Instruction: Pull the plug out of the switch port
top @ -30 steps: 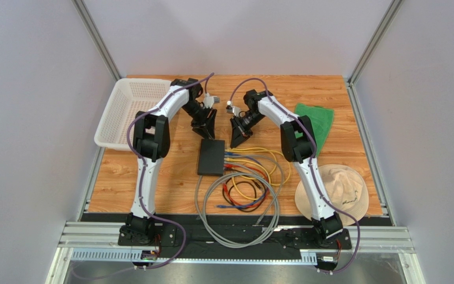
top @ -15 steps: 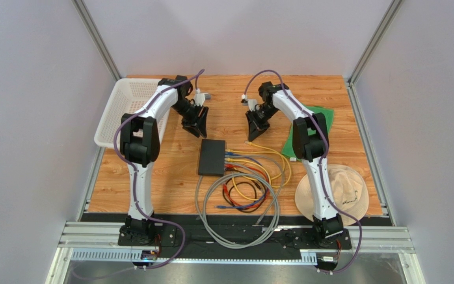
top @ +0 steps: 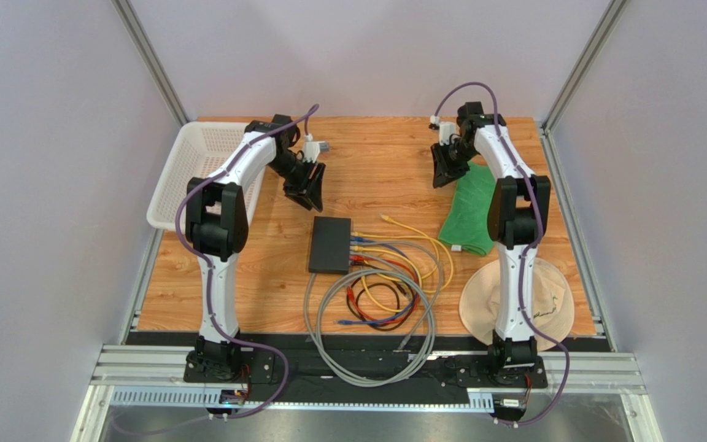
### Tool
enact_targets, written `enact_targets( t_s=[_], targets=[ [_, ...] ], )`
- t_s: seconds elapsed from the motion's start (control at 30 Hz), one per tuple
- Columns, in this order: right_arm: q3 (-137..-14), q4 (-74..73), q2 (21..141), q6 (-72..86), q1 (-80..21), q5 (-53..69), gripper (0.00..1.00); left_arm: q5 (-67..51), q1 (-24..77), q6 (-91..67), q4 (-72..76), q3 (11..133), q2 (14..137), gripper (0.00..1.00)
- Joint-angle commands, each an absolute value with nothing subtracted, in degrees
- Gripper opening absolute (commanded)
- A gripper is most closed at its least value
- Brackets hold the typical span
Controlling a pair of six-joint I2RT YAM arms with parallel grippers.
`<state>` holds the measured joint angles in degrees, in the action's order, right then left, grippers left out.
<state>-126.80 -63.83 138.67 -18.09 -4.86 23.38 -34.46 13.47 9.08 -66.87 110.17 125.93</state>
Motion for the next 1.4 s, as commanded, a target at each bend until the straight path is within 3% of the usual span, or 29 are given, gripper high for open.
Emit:
enact_targets(
  t_s=[0.0,0.07,0.4,0.9,1.1,1.13,1.23,1.27,1.37],
  targets=[
    [-119.29,-63.9,129.13,-20.03,-8.35,26.02,0.39,-36.12,13.62,10.46,-65.83,110.13,121.82,0.54],
    [-113.77,-63.81,127.97,-21.35,-9.31,25.49,0.45,-36.3,13.62,9.93,-65.66,110.21,121.64,0.54],
    [-100.12,-56.96,124.19,-25.31,-11.16,21.37,0.41,-36.74,13.62,8.35,-64.6,109.07,121.64,0.54],
    [-90.71,-54.58,119.19,-26.1,-14.85,20.83,0.43,-36.12,13.62,7.47,-64.42,108.98,122.69,0.54],
    [-84.82,-50.54,118.39,-29.87,-18.45,9.16,0.44,-36.3,13.62,7.12,-64.34,109.34,123.05,0.54],
    [-84.12,-49.75,118.74,-30.4,-19.41,7.49,0.43,-36.21,13.62,7.12,-64.34,109.34,123.13,0.54],
    [-82.62,-48.08,119.79,-31.2,-20.3,2.47,0.24,-36.12,13.62,7.03,-64.42,109.51,123.31,0.54],
    [-82.79,-47.82,120.32,-31.03,-20.3,0.63,0.12,-36.12,13.62,7.12,-64.42,109.51,123.31,0.54],
    [-83.76,-47.2,119.19,-31.2,-19.95,-2.44,0.02,-36.12,13.71,7.12,-64.51,109.42,123.14,0.54]
  ],
)
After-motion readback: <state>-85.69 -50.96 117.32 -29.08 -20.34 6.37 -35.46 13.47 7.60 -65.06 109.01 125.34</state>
